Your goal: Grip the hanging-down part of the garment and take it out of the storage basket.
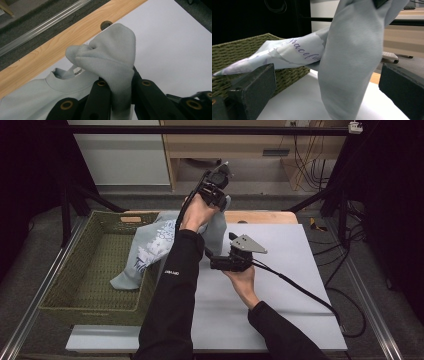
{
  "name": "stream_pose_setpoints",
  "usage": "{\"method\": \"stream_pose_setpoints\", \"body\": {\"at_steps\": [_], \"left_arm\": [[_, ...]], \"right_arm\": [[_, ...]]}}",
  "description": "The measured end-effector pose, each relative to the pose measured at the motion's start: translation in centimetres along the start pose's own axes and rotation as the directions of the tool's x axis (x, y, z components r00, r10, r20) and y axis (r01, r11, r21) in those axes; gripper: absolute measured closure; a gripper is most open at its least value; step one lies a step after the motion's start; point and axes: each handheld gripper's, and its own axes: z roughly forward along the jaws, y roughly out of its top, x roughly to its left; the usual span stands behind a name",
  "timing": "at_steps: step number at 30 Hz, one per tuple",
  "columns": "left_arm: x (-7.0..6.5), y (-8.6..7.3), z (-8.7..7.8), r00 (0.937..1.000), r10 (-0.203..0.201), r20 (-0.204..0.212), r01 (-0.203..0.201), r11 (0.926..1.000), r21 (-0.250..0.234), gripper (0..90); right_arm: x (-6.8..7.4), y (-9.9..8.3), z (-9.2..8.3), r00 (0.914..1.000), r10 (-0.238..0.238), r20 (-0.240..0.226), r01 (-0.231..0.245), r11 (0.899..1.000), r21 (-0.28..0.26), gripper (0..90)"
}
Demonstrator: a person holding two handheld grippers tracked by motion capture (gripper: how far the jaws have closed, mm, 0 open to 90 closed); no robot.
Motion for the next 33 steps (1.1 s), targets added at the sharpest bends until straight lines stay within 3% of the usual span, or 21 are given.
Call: {"method": "stream_pose_setpoints", "body": {"at_steps": [7,12,13,14,17,18,19,22,24,26,29,30,33], "left_arm": [[0.0,-0.1,-0.3,1.0000,0.007,-0.004,-0.007,1.0000,-0.003,84.4],[0.1,-0.2,-0.5,1.0000,0.007,-0.002,-0.007,1.0000,-0.005,84.4],[0.1,-0.3,-0.7,0.9999,0.012,-0.005,-0.012,0.9999,-0.004,84.4],[0.1,-0.3,-0.7,0.9999,0.012,-0.005,-0.012,0.9999,-0.004,84.4],[0.1,-0.4,-0.9,0.9999,0.012,-0.005,-0.012,0.9999,-0.008,84.4],[0.2,-0.4,-0.9,1.0000,0.008,-0.001,-0.008,0.9999,-0.007,84.4],[0.1,-0.5,-0.9,0.9999,0.012,-0.004,-0.012,0.9999,-0.002,84.4],[0.0,-0.5,-0.8,0.9997,0.021,-0.009,-0.021,0.9998,0.000,84.4],[0.0,-0.4,-0.8,0.9998,0.017,-0.011,-0.017,0.9999,0.001,84.4],[0.0,-0.4,-0.8,0.9998,0.017,-0.012,-0.017,0.9999,0.003,84.4],[-0.1,-0.5,-0.8,0.9996,0.022,-0.015,-0.022,0.9997,0.007,84.4],[-0.1,-0.5,-0.8,0.9997,0.020,-0.017,-0.019,0.9998,0.006,84.4],[0.0,-0.6,-0.9,0.9995,0.022,-0.023,-0.021,0.9997,0.012,84.4]], "right_arm": [[0.7,-0.3,2.8,1.0000,0.004,0.007,-0.004,1.000,0.028,2.0],[1.0,-0.3,4.1,0.9992,0.036,0.017,-0.037,0.999,0.038,2.3],[0.7,-0.5,4.3,0.9997,-0.009,0.024,0.008,0.999,0.051,2.4],[0.7,-0.5,4.3,0.9997,-0.009,0.024,0.008,0.999,0.051,2.4],[0.8,-0.7,5.0,0.9997,0.015,0.021,-0.016,1.000,0.017,3.2],[0.7,-0.8,5.2,0.9994,0.024,0.023,-0.025,0.999,0.024,3.6],[0.7,-0.8,5.6,0.9974,0.064,0.033,-0.065,0.997,0.050,3.8],[0.8,-0.8,6.0,0.9967,0.073,0.036,-0.075,0.995,0.057,4.9],[0.9,-0.6,6.4,0.9982,0.054,0.027,-0.055,0.997,0.050,6.1],[1.1,0.0,6.7,0.9976,0.066,0.018,-0.067,0.997,0.049,9.5],[1.1,0.2,6.9,0.9992,0.034,0.021,-0.034,0.998,0.044,16.2],[1.0,0.3,7.2,0.9994,0.005,0.034,-0.006,0.999,0.040,25.8],[1.1,0.5,7.2,0.9993,0.016,0.034,-0.018,0.998,0.060,44.5]]}}
